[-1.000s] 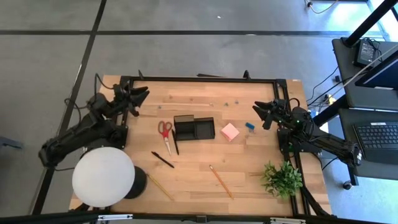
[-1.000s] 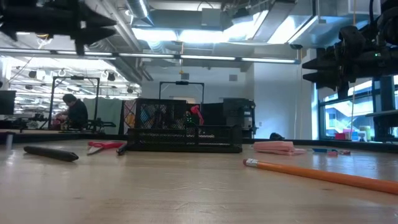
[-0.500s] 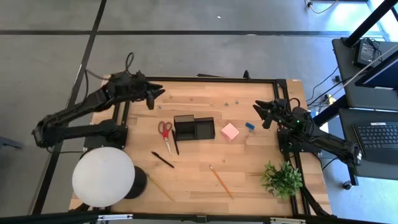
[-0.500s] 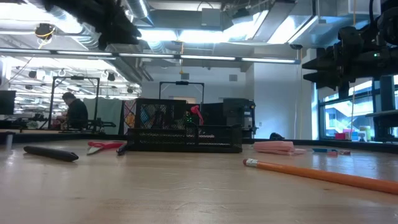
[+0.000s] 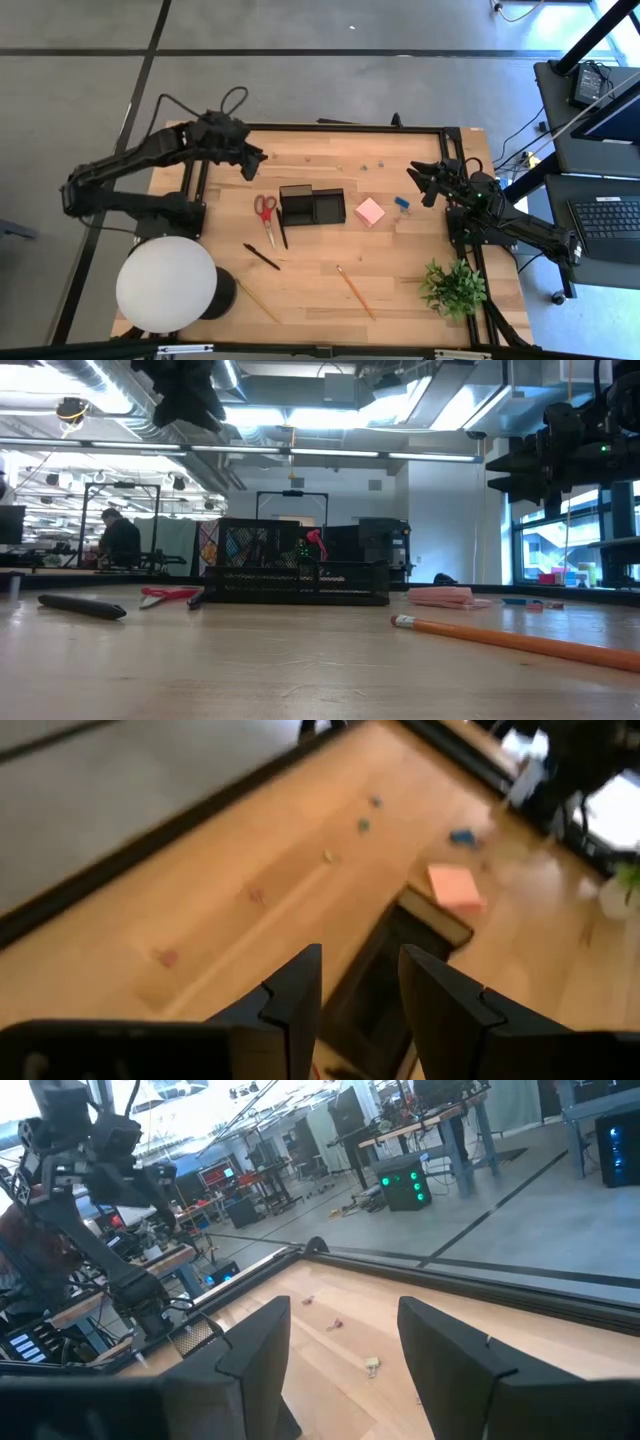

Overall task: Pick and place office supplies into organizer
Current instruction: Put the red scissors into the desk organizer

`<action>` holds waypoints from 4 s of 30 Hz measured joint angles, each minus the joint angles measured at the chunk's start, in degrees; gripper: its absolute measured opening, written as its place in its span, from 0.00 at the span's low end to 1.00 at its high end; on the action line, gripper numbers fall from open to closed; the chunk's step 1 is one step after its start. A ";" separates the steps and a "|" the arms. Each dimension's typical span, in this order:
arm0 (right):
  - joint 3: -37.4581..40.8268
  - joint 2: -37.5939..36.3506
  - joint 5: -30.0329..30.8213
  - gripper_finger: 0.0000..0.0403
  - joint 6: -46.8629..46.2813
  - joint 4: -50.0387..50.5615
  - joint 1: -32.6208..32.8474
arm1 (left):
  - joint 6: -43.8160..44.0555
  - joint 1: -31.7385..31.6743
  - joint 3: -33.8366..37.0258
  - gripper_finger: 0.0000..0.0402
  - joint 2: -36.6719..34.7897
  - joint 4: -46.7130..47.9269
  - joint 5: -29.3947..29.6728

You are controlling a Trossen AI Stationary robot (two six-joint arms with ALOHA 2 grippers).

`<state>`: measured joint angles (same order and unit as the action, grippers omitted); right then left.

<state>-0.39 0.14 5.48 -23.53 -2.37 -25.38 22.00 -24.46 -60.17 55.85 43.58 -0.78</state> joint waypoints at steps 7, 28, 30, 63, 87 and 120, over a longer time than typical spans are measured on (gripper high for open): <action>0.00 0.00 -0.01 0.47 0.00 0.02 0.01 | 8.20 4.84 -0.04 0.32 5.35 9.61 1.02; -0.01 0.00 -0.04 0.47 0.09 0.02 -0.01 | 30.14 17.40 -0.02 0.32 25.47 19.52 6.79; -0.01 0.00 -0.04 0.47 0.04 0.02 0.00 | 31.21 17.84 -0.02 0.32 26.58 19.23 7.49; -0.01 0.02 0.09 0.47 -0.17 -0.02 0.01 | 18.02 19.45 12.63 0.32 30.12 4.22 9.75; -0.01 0.00 0.15 0.47 0.24 -0.02 -0.01 | 22.87 14.47 13.95 0.32 30.12 1.76 8.04; 0.00 0.02 1.09 0.47 2.82 -0.17 -0.01 | 23.91 12.34 13.82 0.26 37.27 2.69 7.76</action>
<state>-0.39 0.16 6.57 -20.71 -2.55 -25.39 45.91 -12.12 -46.35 93.12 46.26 6.99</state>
